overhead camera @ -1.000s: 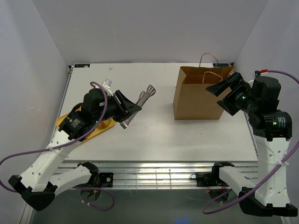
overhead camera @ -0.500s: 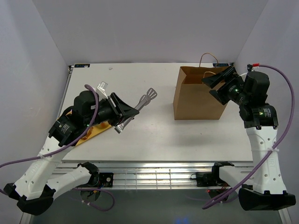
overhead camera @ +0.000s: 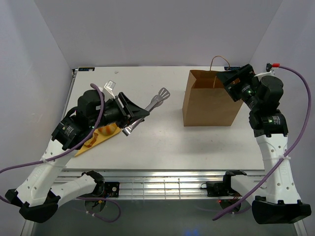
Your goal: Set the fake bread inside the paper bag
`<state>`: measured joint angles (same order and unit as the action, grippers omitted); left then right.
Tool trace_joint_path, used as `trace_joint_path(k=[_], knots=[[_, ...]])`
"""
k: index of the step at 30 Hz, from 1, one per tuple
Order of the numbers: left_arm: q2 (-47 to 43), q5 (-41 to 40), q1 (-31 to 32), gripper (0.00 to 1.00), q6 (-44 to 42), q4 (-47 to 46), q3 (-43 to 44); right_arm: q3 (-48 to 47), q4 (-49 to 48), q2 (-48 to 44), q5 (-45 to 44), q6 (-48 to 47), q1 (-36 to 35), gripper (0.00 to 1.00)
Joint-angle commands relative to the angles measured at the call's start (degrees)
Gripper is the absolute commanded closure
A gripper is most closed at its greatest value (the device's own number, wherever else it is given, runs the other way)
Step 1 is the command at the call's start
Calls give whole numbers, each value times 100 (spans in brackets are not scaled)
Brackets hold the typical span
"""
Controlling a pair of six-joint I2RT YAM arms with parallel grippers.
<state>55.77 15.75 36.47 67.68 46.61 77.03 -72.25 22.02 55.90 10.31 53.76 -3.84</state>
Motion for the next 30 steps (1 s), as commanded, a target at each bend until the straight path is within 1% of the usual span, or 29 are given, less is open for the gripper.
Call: trace_joint_path(k=[1, 3, 6, 8, 9, 12, 13, 15, 19, 23, 24, 27, 30], knots=[[-66, 60, -43, 44, 158, -152, 189, 123, -813, -70, -424, 153, -135, 20], [-57, 95, -43, 44, 166, -170, 172, 97, -866, -18, -634, 161, -222, 21], [-110, 130, -43, 44, 245, -214, 75, 27, -735, 61, -959, 362, -293, 25], [-180, 104, -43, 44, 281, -275, -4, 9, -743, 96, -1004, 460, -337, 29], [-206, 87, -43, 44, 298, -267, -22, 0, -726, 97, -1335, 547, -433, 30], [-233, 69, -43, 44, 307, -240, -31, -96, -568, 184, -1723, 732, -661, 35], [-233, 60, -43, 44, 307, -240, -22, -140, -489, 219, -1821, 750, -723, 39], [-259, 42, -43, 44, 325, -231, -22, -263, -234, 316, -2153, 820, -898, 42], [-277, -2, -43, 44, 342, -231, 4, -228, -365, 343, -2533, 987, -1093, 44], [-347, -28, -43, 44, 386, -223, -48, -465, -111, 518, -3095, 1163, -1286, 51], [-347, -28, -43, 44, 404, -223, -57, -483, -75, 536, -3296, 1172, -1339, 52], [-417, -54, -52, 44, 439, -231, -110, -501, -101, 580, -3543, 1120, -1401, 52], [-426, -46, -43, 44, 439, -249, -119, -527, -40, 677, -3614, 997, -1418, 52]])
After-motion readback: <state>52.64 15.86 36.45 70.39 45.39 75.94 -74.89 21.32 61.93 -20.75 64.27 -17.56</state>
